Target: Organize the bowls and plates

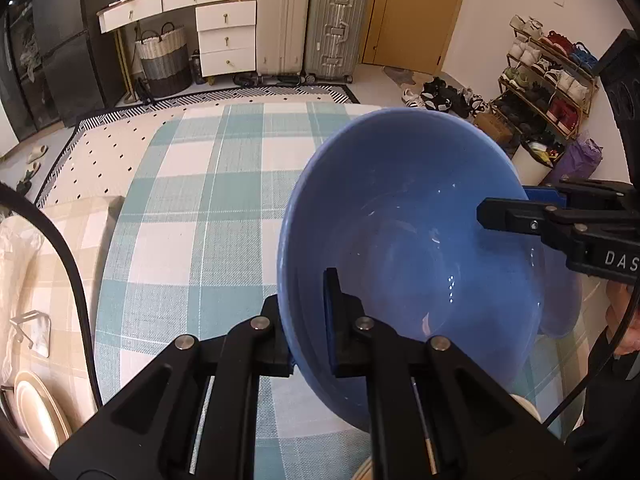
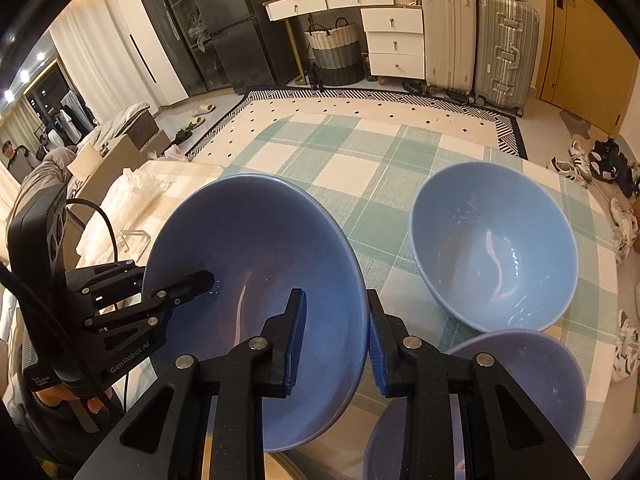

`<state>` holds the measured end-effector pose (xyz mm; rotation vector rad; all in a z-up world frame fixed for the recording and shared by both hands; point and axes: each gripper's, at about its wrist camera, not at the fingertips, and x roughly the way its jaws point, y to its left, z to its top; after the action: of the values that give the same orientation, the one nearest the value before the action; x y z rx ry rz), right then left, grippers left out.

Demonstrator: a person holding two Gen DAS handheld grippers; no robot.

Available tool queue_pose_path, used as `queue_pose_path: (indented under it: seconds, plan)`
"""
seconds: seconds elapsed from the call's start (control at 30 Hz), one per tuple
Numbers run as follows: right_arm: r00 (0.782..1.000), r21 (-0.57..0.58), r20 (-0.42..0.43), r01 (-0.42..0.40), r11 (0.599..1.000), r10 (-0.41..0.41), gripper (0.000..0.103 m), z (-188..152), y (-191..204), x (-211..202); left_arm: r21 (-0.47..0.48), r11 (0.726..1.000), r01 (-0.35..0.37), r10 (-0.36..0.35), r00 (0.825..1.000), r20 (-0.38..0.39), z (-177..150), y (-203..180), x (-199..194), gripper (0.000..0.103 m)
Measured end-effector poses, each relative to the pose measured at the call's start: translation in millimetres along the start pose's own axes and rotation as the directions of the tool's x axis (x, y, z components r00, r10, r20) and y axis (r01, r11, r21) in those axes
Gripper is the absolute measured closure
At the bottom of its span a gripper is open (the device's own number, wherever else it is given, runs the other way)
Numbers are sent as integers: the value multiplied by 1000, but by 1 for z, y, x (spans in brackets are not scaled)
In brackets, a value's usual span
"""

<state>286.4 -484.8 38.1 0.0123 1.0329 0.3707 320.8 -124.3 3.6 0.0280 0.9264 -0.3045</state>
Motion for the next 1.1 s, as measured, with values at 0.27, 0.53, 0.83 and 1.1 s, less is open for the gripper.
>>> queue_pose_path:
  seconds: [0.27,0.53,0.83,1.1]
  plan:
    - [998,20,57,21,1000,-22,73,-9,-8,-39,40,999,21,-23,999,33,7,-31,-26,96]
    - [994,41,101,41,998,-45,73,-19,-16,-77,73,996,51,-55,997,56,15,-63,-49,96]
    - [988,76,131,69,995,-78,73,-32,-30,-111,124,990,74,-82,995,64,23,-107,-67,96]
    - [983,136,144,97,986,-116,73,-51,-53,-138,183,977,109,-120,992,49,30,-158,-72,96]
